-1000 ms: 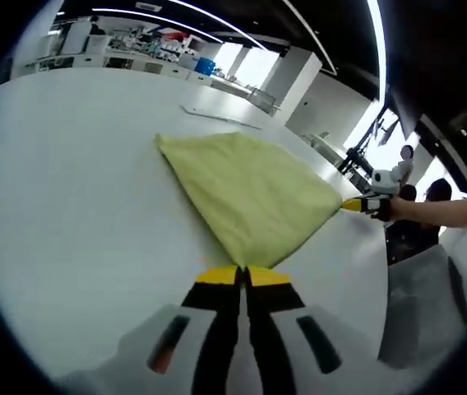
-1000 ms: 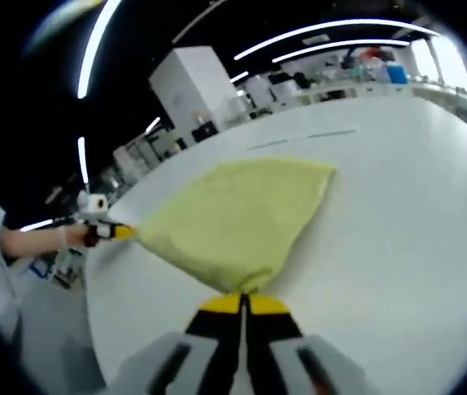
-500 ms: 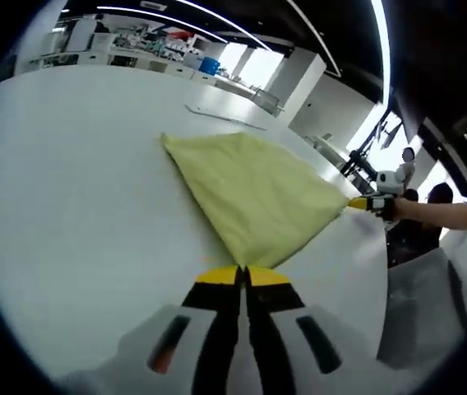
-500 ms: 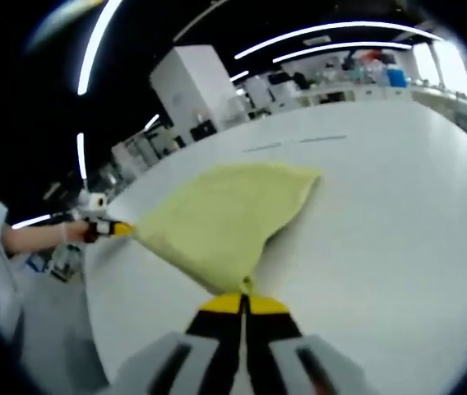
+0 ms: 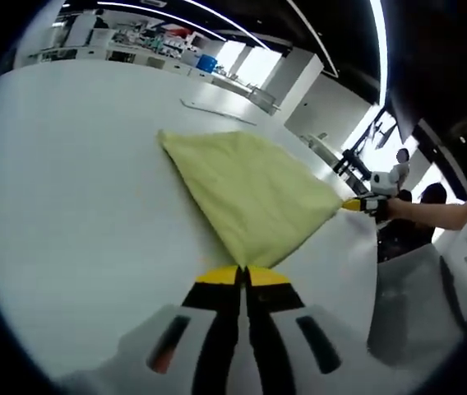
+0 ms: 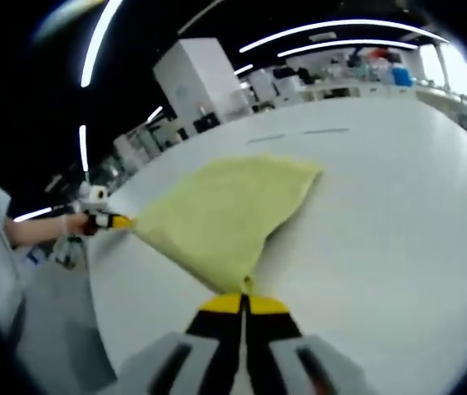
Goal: Fold the garment on the visible template until the final outline fits inside the template.
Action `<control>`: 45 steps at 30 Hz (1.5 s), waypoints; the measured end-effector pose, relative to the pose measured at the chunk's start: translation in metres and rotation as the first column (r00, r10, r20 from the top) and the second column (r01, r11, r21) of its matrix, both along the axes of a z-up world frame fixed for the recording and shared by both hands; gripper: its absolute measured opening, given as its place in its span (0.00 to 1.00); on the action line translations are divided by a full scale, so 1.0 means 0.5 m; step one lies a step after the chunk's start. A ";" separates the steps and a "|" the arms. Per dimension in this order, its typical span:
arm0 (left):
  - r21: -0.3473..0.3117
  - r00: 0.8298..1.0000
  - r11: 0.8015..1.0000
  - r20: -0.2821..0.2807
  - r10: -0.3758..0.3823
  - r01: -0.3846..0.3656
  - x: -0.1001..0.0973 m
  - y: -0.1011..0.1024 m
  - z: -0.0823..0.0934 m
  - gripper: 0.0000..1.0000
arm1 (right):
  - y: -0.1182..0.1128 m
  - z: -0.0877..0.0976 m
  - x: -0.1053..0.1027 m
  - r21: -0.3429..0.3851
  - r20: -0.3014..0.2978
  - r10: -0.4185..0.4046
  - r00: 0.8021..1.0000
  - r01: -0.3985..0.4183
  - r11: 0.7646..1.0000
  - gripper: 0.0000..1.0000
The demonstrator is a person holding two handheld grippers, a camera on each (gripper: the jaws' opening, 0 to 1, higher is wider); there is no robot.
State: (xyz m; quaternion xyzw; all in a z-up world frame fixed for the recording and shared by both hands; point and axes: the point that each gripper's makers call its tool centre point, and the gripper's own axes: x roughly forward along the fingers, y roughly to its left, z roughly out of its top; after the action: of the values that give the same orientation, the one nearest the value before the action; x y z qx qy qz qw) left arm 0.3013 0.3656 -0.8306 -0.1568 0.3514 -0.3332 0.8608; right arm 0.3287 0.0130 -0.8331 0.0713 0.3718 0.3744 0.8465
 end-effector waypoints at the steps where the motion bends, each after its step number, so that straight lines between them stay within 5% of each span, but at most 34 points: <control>1: -0.002 1.000 1.000 -0.002 0.000 0.000 -0.011 -0.008 0.003 0.00 | -0.001 0.000 -0.006 0.002 -0.003 0.000 1.000 0.000 1.000 0.00; 22: -0.048 0.998 0.998 -0.056 -0.034 0.031 -0.152 -0.030 0.009 0.00 | -0.010 0.001 -0.157 0.007 -0.066 0.035 0.997 -0.035 0.999 0.00; 36: -0.030 0.998 0.999 -0.049 -0.047 0.045 -0.151 0.012 -0.022 0.00 | -0.005 0.000 -0.170 0.003 -0.072 0.039 0.997 -0.039 0.999 0.00; 45: 0.025 0.999 1.000 0.047 -0.019 0.018 -0.136 0.033 0.017 0.32 | -0.023 0.046 -0.153 0.004 0.020 -0.001 1.000 0.000 1.000 0.03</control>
State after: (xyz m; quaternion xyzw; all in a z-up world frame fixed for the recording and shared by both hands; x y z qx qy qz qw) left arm 0.2332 0.3820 -0.8223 -0.1350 0.3363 -0.3404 0.8676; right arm 0.2521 0.0015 -0.8100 0.0694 0.3624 0.3756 0.8501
